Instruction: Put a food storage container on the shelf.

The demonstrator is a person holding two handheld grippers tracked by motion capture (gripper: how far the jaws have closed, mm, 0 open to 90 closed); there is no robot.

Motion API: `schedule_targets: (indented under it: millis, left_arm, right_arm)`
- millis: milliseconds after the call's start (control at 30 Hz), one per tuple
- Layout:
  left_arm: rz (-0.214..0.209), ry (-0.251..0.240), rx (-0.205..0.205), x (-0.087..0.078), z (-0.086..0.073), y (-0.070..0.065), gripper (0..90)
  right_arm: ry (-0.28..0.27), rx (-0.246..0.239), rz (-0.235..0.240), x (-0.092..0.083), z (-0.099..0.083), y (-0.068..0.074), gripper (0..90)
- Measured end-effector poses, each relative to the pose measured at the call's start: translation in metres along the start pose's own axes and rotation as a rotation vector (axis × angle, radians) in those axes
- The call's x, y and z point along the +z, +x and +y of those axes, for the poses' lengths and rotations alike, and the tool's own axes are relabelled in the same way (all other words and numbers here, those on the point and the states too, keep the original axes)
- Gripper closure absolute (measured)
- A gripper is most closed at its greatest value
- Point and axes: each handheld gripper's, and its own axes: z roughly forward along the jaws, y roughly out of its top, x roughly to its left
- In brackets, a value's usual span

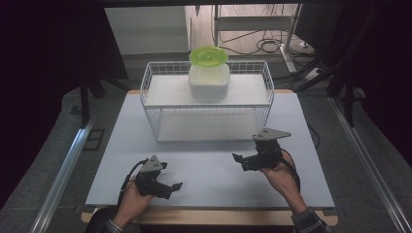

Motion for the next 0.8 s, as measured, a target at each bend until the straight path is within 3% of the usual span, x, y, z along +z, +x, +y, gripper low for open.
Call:
schedule_targets:
  millis: [800]
  left_arm:
    - [0.004, -0.004, 0.005, 0.000, 0.000, 0.000, 2.0]
  right_arm:
    - [0.056, 0.029, -0.032, -0.003, -0.050, -0.001, 0.0]
